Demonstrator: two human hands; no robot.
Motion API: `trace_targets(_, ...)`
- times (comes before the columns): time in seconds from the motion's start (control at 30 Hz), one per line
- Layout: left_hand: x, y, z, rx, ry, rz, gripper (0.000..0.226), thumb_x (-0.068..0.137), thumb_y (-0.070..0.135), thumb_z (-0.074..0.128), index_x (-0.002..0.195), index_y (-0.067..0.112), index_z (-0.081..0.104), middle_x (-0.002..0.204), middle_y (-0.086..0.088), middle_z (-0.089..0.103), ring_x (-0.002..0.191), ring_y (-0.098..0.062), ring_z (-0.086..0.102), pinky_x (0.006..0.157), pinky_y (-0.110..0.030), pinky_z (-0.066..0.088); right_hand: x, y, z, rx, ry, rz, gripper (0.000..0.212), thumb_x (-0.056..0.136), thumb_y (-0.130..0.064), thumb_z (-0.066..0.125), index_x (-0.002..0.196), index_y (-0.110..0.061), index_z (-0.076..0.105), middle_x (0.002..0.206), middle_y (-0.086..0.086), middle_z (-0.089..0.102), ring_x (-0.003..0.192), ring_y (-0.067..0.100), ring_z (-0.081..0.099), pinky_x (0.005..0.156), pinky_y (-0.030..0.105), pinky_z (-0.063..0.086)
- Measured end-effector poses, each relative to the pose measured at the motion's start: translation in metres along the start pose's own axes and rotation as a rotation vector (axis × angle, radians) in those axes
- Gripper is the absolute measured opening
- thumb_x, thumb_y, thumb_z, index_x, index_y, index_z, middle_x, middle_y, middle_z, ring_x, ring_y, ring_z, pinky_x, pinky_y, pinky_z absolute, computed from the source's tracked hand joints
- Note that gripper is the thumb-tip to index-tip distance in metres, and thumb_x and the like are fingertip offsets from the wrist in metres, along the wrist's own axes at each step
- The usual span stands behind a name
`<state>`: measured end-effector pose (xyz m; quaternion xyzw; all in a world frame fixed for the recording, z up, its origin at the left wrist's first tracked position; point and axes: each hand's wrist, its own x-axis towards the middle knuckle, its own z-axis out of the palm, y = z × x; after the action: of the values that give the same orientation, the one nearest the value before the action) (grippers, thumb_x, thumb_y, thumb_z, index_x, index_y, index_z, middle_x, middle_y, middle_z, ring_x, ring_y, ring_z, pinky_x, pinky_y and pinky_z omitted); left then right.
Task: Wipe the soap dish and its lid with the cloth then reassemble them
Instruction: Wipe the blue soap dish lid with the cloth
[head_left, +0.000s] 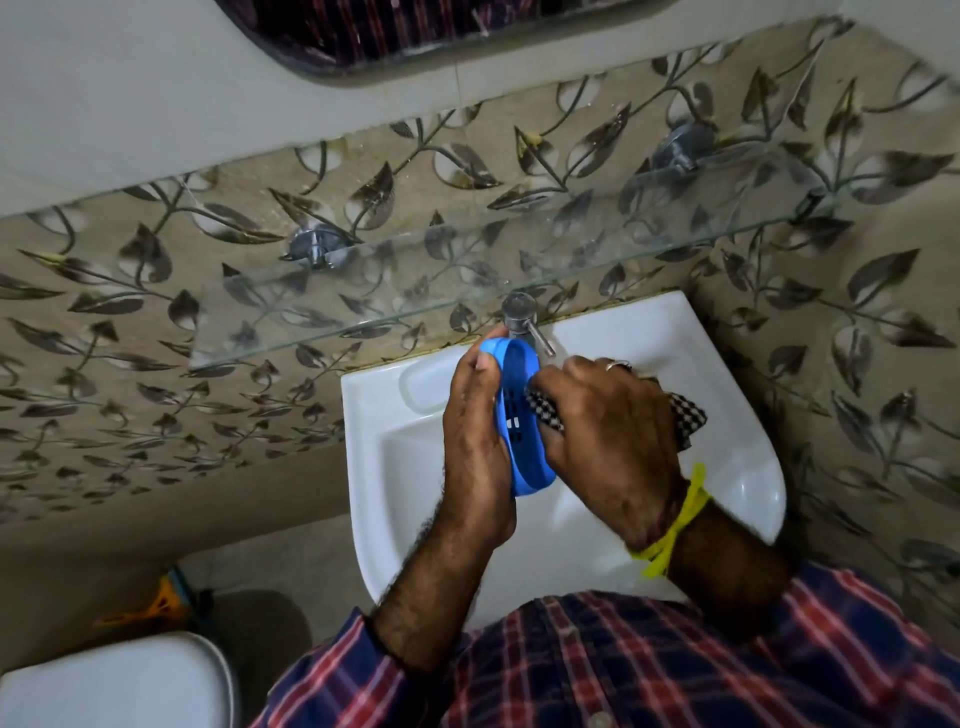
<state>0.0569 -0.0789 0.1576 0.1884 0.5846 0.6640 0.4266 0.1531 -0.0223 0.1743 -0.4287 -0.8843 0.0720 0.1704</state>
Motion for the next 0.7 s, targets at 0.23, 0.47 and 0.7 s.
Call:
trace_targets(0.23, 0.001, -0.002, 0.003, 0.004, -0.029, 0.006, 0.052, 0.092, 0.057, 0.050, 0.127, 0.022, 0.066, 0.132, -0.023, 0.065, 0.126, -0.046, 0.058, 0.110, -0.068, 0.039, 0.016, -0.005, 0.006, 0.141, 0.135, 0.123, 0.025, 0.078, -0.028, 0.072, 0.097, -0.016, 0.059, 0.085, 0.005, 0.072, 0.079, 0.034, 0.067, 0.062, 0.035, 0.048)
trace_targets(0.47, 0.003, 0.000, 0.002, 0.048, -0.094, -0.005, 0.060, 0.096, 0.051, 0.044, 0.137, 0.008, 0.057, 0.136, -0.027, 0.061, 0.129, -0.046, 0.056, 0.110, -0.069, 0.038, 0.021, -0.002, 0.004, 0.235, 0.254, 0.144, 0.026, 0.079, -0.032, 0.073, 0.094, -0.016, 0.058, 0.084, 0.004, 0.073, 0.077, 0.033, 0.067, 0.060, 0.030, 0.038)
trace_targets(0.7, 0.000, -0.002, 0.008, 0.032, -0.134, -0.002, 0.054, 0.097, 0.050, 0.043, 0.136, 0.015, 0.059, 0.135, -0.019, 0.065, 0.129, -0.037, 0.059, 0.111, -0.065, 0.041, 0.014, -0.001, -0.001, 0.256, 0.296, 0.149, 0.026, 0.078, -0.027, 0.076, 0.091, -0.014, 0.058, 0.080, 0.001, 0.072, 0.074, 0.030, 0.068, 0.061, 0.027, 0.034)
